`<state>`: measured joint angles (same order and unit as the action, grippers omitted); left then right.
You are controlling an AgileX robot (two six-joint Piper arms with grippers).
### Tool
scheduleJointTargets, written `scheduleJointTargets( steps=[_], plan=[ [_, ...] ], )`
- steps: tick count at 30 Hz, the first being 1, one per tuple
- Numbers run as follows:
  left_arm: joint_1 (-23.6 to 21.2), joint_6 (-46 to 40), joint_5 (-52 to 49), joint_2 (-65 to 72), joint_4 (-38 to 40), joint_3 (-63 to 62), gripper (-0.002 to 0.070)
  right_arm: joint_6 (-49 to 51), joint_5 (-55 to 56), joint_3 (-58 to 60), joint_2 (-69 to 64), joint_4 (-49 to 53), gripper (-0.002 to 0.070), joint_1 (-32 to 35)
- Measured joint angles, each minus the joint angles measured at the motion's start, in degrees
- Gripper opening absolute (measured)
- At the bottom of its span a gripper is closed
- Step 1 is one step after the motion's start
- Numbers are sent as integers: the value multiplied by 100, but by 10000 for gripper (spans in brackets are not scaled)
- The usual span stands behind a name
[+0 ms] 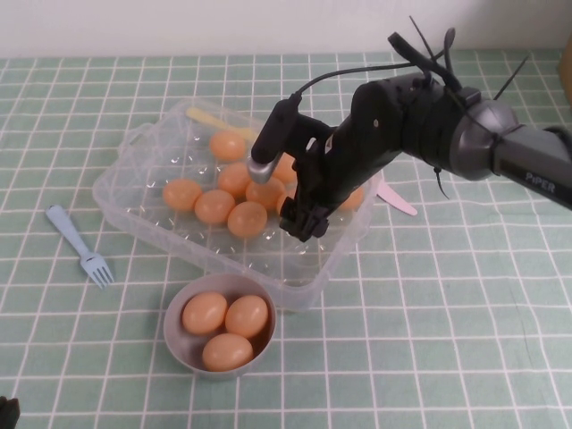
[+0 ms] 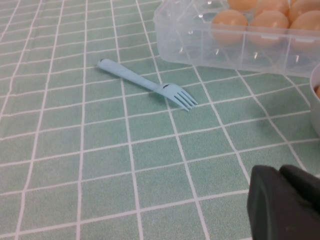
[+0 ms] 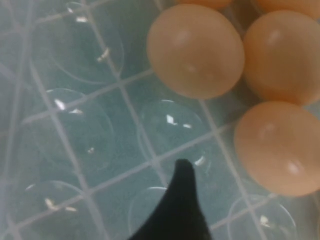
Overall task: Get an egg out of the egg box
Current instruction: Pick up the egg from the plastic box
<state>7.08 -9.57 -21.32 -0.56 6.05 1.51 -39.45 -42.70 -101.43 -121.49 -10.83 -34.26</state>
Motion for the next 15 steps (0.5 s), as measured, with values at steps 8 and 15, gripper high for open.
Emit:
scheduleJointTargets(
  steps=[8, 15],
  plan=[
    [0, 0, 0, 0, 0, 0, -3, 0, 327, -10, -238, 23, 609, 35],
    [0, 0, 0, 0, 0, 0, -3, 0, 749, -10, -366, 33, 612, 92]
  ],
)
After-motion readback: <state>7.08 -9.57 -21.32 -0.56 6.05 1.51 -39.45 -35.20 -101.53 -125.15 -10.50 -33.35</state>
